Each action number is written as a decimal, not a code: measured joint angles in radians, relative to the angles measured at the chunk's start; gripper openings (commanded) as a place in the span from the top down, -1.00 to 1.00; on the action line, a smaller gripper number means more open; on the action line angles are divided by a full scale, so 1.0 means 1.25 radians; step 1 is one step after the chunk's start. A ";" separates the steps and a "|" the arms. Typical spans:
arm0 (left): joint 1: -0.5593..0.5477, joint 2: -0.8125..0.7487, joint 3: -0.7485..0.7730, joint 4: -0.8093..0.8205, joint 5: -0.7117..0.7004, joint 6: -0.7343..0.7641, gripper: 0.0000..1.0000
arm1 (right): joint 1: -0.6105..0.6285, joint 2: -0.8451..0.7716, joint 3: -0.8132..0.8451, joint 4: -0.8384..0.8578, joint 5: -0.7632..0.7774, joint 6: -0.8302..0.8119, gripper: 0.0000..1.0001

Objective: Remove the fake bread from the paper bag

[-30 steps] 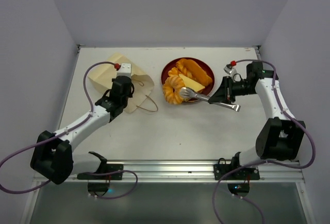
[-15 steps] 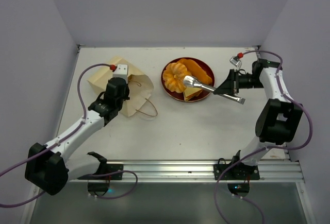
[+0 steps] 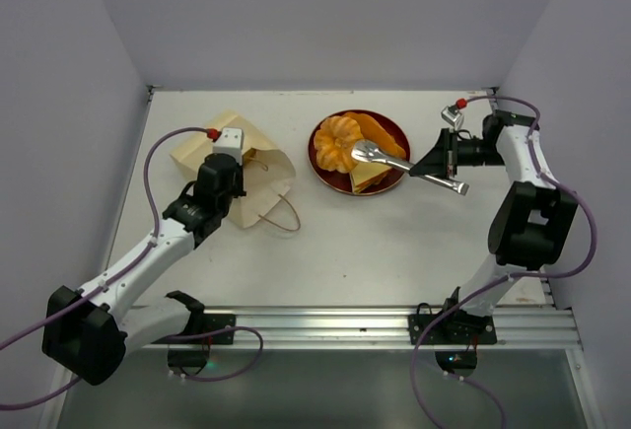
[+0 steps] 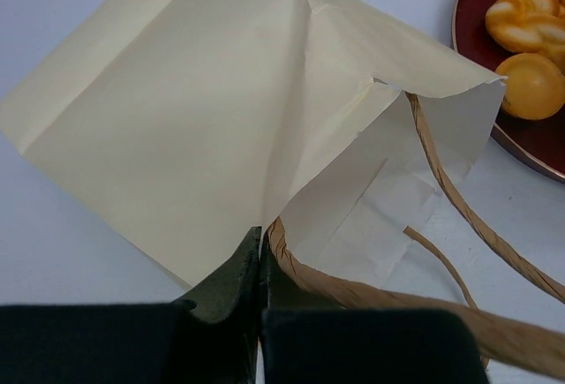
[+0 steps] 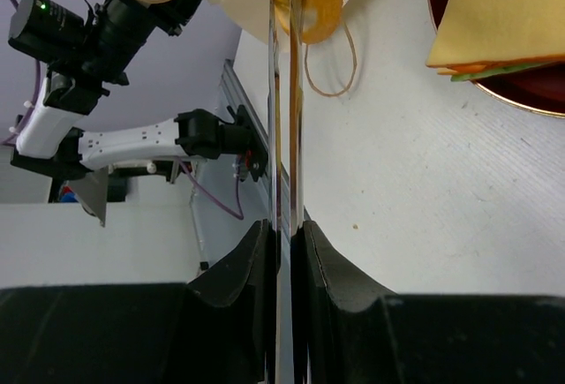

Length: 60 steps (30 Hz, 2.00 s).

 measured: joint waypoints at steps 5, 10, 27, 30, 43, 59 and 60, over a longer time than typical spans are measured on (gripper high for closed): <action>0.000 -0.004 0.000 -0.003 0.004 0.000 1.00 | 0.001 -0.073 -0.026 0.146 0.018 0.130 1.00; 0.000 -0.005 0.000 -0.007 0.008 0.000 1.00 | 0.009 -0.223 -0.120 0.441 0.084 0.377 1.00; 0.000 -0.017 -0.009 -0.012 0.018 -0.002 1.00 | 0.142 -0.287 -0.366 0.912 0.232 0.874 1.00; 0.000 -0.017 -0.011 -0.013 0.020 -0.002 1.00 | 0.169 -0.286 -0.366 0.940 0.250 0.902 1.00; 0.000 -0.025 -0.023 -0.008 0.027 -0.002 1.00 | 0.171 -0.114 -0.354 0.940 0.297 0.918 1.00; 0.000 -0.040 -0.027 -0.007 0.029 -0.002 1.00 | 0.171 -0.136 -0.345 0.937 0.300 0.912 0.19; 0.000 -0.041 -0.027 -0.007 0.029 -0.002 1.00 | 0.171 -0.143 -0.345 0.936 0.300 0.912 0.18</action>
